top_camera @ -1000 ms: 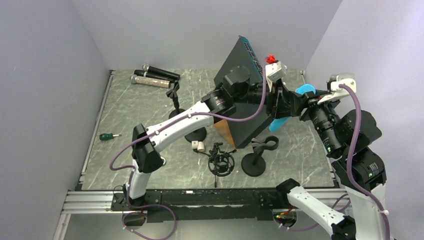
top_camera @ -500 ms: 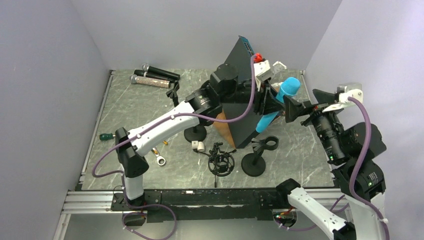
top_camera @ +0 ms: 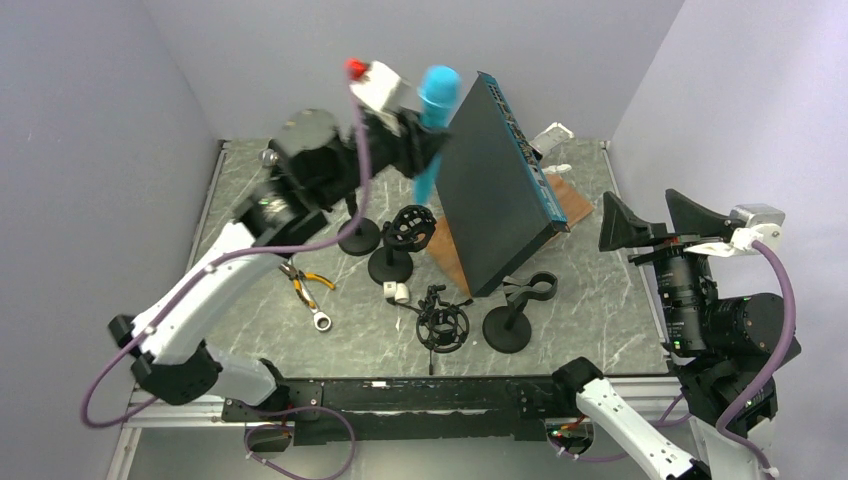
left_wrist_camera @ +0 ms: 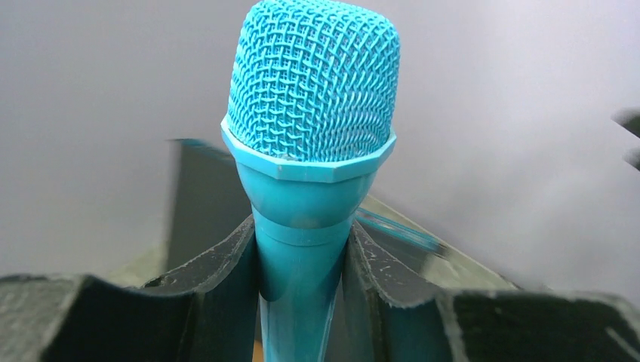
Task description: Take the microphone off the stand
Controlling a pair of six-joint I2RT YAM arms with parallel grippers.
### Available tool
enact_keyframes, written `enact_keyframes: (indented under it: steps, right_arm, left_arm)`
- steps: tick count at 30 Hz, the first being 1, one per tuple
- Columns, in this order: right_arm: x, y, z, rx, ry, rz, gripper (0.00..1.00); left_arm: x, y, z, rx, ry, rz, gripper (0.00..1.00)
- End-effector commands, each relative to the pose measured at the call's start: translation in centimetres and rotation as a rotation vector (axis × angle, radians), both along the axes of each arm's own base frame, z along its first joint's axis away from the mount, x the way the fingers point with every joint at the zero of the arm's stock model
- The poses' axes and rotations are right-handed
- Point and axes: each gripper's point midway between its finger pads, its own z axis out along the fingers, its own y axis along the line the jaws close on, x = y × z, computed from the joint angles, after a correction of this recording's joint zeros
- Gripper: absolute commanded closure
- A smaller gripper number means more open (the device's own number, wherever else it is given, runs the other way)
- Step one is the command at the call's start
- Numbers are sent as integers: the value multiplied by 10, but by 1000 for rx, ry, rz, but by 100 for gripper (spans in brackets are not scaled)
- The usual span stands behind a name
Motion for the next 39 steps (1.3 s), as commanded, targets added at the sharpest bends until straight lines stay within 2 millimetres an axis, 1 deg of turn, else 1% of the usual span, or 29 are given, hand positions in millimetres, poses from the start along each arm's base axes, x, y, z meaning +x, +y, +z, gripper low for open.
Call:
enact_keyframes:
  steps: [1,2,4,5,6,7,8,9,11,13,15,16,17,19,20,21,22,24,25,27,28,31,36,39]
  right_arm:
    - [3,-4,6,28,-26,-28,0]
    - [4,-4,6,28,-25,-27,0]
    - [4,-3,6,28,-22,-25,0]
    - [5,-2,5,27,-20,-22,0]
    - [5,-2,5,26,-16,-21,0]
    - [5,-1,5,23,-14,-17,0]
    - [6,-1,5,22,-12,-18,0]
    - [6,0,4,20,-9,-16,0]
    - [6,0,4,17,-4,-15,0]
    - [6,0,3,13,5,-17,0]
    - [5,-2,1,12,13,-24,0]
    - [4,-4,0,11,16,-29,0]
    - [3,-5,0,13,16,-32,0]
    - [0,-7,0,14,19,-38,0]
    - [-1,-9,-1,15,19,-42,0]
    - [-2,-10,0,16,18,-43,0]
    - [-3,-11,0,17,17,-45,0]
    - [-3,-12,-1,19,19,-51,0]
    - [-3,-12,-2,18,21,-53,0]
    - [0,-11,-5,14,29,-53,0]
    - [1,-10,-6,12,33,-52,0]
    - [7,-6,-12,0,52,-48,0]
    - [9,-4,-15,16,76,-41,0]
    - [8,-3,-12,24,77,-35,0]
  left_arm:
    - [55,113,15,-109,66,392,100]
    - [62,137,14,-153,96,436,100]
    - [77,187,7,-256,149,530,100]
    - [82,213,0,-312,170,581,100]
    - [91,238,-20,-363,212,643,100]
    - [93,264,-29,-430,226,703,100]
    - [97,290,-44,-493,253,776,100]
    - [95,316,-57,-568,282,848,100]
    - [100,359,-91,-681,345,1005,100]
    - [105,385,-126,-737,413,1143,100]
    - [114,400,-162,-840,487,1180,100]
    - [119,410,-183,-907,538,1187,100]
    - [124,415,-205,-974,601,1177,100]
    - [135,423,-243,-1102,703,1137,100]
    - [139,425,-268,-1150,757,1122,100]
    - [144,430,-277,-1198,766,1108,100]
    - [147,431,-294,-1239,806,1097,100]
    - [154,438,-311,-1274,815,1109,100]
    - [159,443,-322,-1263,821,1136,100]
    - [170,443,-335,-1211,848,1162,100]
    - [174,449,-345,-1196,850,1211,100]
    - [192,454,-368,-1192,882,1254,100]
    - [227,439,-395,-1190,973,1202,95]
    - [245,430,-404,-1189,995,1185,91]
